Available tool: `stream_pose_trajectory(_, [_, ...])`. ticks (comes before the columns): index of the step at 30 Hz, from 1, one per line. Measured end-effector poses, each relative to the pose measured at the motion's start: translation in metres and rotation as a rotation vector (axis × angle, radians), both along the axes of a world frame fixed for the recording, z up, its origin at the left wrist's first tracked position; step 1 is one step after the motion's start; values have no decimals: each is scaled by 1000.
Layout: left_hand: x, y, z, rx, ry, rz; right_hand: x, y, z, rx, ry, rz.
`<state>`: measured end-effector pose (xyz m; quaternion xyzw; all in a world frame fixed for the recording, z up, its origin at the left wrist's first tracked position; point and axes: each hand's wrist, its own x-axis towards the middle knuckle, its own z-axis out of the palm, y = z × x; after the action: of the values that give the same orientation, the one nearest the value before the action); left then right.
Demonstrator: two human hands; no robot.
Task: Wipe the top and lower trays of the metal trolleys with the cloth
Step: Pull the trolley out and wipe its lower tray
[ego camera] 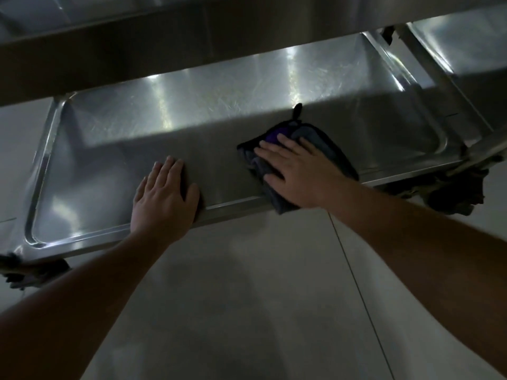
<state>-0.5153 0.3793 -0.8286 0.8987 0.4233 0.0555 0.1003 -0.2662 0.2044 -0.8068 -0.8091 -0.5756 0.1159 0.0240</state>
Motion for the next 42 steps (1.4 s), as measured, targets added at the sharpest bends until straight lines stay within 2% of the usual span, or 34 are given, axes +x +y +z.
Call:
stream_pose_trajectory(2, [-2, 2, 0, 0, -1, -3, 45, -9, -3, 27, -25, -104])
stream_pose_trajectory(7, [-2, 1, 0, 19, -5, -5, 157, -65, -9, -16, -32, -602])
stream_pose_trajectory(9, [1, -2, 1, 16, -5, 2, 157, -65, -12, -55, 4, -754])
stream_pose_trajectory(11, [3, -4, 3, 9, 3, 1, 132, -50, -14, -54, 36, -797])
stream_pose_trajectory(14, [4, -4, 5, 2, 22, -9, 80, -15, -14, 6, 24, -573])
stream_pose_trajectory(19, [3, -5, 9, 10, 50, -10, 36, 65, -6, 28, 4, 221])
stream_pose_trajectory(20, [2, -5, 9, 11, 51, -11, 41, 79, -4, 5, 1, 318])
stream_pose_trajectory(22, [2, -5, 10, 14, 51, -13, 57, 99, -2, -10, 1, 347])
stream_pose_trajectory(24, [1, -5, 10, 13, 57, -9, 78, 109, 1, 9, 10, 221])
stream_pose_trajectory(27, [2, -6, 11, -1, 52, -2, 132, 98, 3, 46, -14, -94])
stream_pose_trajectory(30, [3, -5, 9, -3, 34, 10, 193, 53, 3, 35, -37, -373])
stream_pose_trajectory(33, [2, -2, 5, -1, 24, 12, 230, -1, 5, -14, -29, -542])
stream_pose_trajectory(37, [3, -2, 5, -9, 2, 14, 226, -53, 3, -22, -17, -659])
stream_pose_trajectory(42, [5, -2, 4, -15, -13, 26, 160, -88, -8, -47, -20, -710])
